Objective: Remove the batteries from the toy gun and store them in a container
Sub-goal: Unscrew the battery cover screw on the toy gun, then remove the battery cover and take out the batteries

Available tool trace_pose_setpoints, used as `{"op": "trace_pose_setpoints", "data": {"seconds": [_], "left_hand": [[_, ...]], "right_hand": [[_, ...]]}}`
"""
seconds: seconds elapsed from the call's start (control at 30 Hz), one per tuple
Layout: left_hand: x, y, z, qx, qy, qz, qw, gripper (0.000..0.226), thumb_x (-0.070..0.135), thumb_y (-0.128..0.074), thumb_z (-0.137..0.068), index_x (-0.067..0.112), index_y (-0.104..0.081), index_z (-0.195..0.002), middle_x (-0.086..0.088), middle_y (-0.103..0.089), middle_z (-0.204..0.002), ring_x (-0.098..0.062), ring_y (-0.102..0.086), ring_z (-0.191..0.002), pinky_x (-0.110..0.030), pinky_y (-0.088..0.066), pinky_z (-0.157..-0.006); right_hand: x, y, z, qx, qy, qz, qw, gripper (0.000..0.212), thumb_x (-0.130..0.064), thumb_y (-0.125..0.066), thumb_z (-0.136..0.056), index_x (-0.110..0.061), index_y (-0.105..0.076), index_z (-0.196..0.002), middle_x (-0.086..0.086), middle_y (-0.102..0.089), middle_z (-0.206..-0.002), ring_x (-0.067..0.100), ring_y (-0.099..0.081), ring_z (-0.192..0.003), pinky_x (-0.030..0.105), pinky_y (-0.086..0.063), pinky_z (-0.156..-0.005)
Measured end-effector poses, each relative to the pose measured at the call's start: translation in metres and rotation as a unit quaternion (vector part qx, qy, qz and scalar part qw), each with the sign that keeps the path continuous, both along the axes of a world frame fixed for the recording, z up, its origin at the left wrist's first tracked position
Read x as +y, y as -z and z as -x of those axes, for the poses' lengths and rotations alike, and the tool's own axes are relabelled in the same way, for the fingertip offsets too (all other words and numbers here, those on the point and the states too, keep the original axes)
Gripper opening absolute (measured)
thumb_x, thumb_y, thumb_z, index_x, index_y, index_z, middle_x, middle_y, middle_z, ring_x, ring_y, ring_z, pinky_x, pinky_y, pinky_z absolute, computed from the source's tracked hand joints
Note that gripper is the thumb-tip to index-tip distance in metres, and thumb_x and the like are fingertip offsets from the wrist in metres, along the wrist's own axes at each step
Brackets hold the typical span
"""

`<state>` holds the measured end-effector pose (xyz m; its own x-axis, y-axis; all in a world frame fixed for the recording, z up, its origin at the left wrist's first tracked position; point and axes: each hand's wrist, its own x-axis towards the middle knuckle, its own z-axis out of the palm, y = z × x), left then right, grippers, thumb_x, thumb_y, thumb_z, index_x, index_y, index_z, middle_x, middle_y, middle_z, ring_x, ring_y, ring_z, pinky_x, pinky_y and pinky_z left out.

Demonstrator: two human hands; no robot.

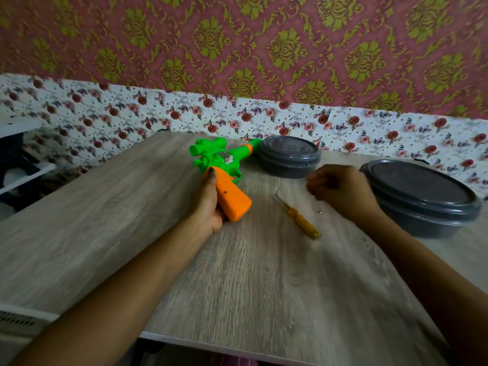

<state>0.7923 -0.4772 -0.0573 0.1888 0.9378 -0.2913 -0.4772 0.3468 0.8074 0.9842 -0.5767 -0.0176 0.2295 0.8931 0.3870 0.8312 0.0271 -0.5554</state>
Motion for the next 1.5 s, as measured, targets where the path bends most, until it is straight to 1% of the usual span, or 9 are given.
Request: {"op": "trace_pose_setpoints", "data": {"seconds": [0.13,0.23,0.57,0.87,0.93,1.07,1.3,1.37,1.5], "left_hand": [[0.001,0.002,0.001,0.058,-0.017,-0.038,0.997,0.011,0.024,-0.063,-0.087,0.016,-0.055,-0.089,-0.004,-0.055,-0.078,-0.013,-0.052,-0.068,-0.038,-0.047,-0.079],[0.001,0.004,0.006,0.106,-0.031,-0.063,0.992,0.024,0.009,-0.073,-0.076,0.008,-0.058,-0.095,-0.01,-0.059,-0.079,-0.019,-0.055,-0.063,-0.037,-0.049,-0.065],[0.006,-0.007,0.01,0.101,0.031,-0.084,0.991,0.009,-0.003,-0.054,-0.086,0.002,-0.058,-0.093,-0.01,-0.055,-0.079,-0.019,-0.053,-0.067,-0.031,-0.044,-0.065],[0.014,-0.036,0.051,0.154,0.138,-0.144,0.968,0.028,-0.013,-0.037,-0.089,0.006,-0.054,-0.079,-0.008,-0.063,-0.061,-0.019,-0.063,-0.057,-0.023,-0.05,-0.048],[0.02,-0.032,0.062,0.345,0.033,-0.227,0.91,0.024,-0.012,-0.041,-0.087,0.006,-0.058,-0.085,-0.017,-0.058,-0.078,-0.027,-0.058,-0.079,-0.026,-0.046,-0.058],[0.03,-0.013,0.072,0.757,0.013,-0.217,0.617,0.064,0.013,-0.044,-0.094,-0.005,-0.012,-0.146,-0.024,-0.029,-0.149,-0.038,-0.031,-0.136,-0.046,-0.024,-0.113],[0.039,0.004,0.079,0.807,0.034,-0.176,0.563,0.067,0.033,-0.039,-0.097,-0.005,-0.015,-0.146,-0.025,-0.03,-0.148,-0.04,-0.03,-0.136,-0.046,-0.021,-0.115],[0.031,-0.002,0.068,0.756,-0.03,-0.257,0.601,0.055,0.034,-0.037,-0.098,-0.004,-0.036,-0.138,-0.025,-0.04,-0.141,-0.039,-0.037,-0.13,-0.043,-0.027,-0.11],[0.004,-0.011,0.03,0.426,-0.009,-0.298,0.854,0.06,0.053,-0.046,-0.09,0.01,-0.045,-0.132,-0.016,-0.058,-0.127,-0.031,-0.054,-0.118,-0.035,-0.042,-0.097]], "right_hand": [[0.008,0.005,0.06,0.013,-0.123,0.119,0.985,0.057,-0.027,-0.074,-0.075,-0.016,-0.052,-0.126,-0.007,-0.057,-0.116,0.004,-0.056,-0.099,0.016,-0.05,-0.082],[0.025,0.022,0.092,0.02,-0.12,0.138,0.983,0.075,-0.034,-0.082,-0.065,-0.015,-0.049,-0.13,0.004,-0.06,-0.123,0.018,-0.06,-0.105,0.036,-0.05,-0.092],[0.031,0.045,0.102,0.135,-0.06,0.05,0.988,0.035,-0.022,-0.076,-0.066,-0.016,-0.068,-0.1,0.006,-0.07,-0.09,0.02,-0.066,-0.082,0.042,-0.053,-0.079],[0.028,0.042,0.1,0.194,-0.048,0.041,0.979,0.054,-0.017,-0.079,-0.066,-0.016,-0.061,-0.117,-0.003,-0.065,-0.101,0.013,-0.063,-0.089,0.031,-0.054,-0.082],[0.027,0.042,0.099,0.2,-0.045,0.044,0.978,0.057,-0.015,-0.08,-0.065,-0.015,-0.06,-0.119,-0.005,-0.063,-0.103,0.012,-0.063,-0.09,0.027,-0.053,-0.08],[0.024,0.043,0.099,0.204,-0.039,0.032,0.978,0.052,-0.014,-0.08,-0.064,-0.015,-0.064,-0.114,-0.001,-0.068,-0.098,0.014,-0.066,-0.085,0.031,-0.055,-0.08],[0.026,0.047,0.1,0.226,-0.04,0.035,0.973,0.056,-0.016,-0.081,-0.062,-0.015,-0.064,-0.115,0.003,-0.07,-0.101,0.016,-0.067,-0.086,0.036,-0.055,-0.082],[0.025,0.047,0.1,0.227,-0.044,0.033,0.972,0.056,-0.015,-0.081,-0.062,-0.016,-0.063,-0.115,0.003,-0.07,-0.101,0.015,-0.066,-0.086,0.036,-0.055,-0.083],[0.023,0.045,0.102,0.245,-0.076,0.011,0.966,0.048,-0.009,-0.08,-0.063,-0.02,-0.065,-0.108,0.001,-0.071,-0.098,0.013,-0.067,-0.084,0.034,-0.056,-0.081]]}}
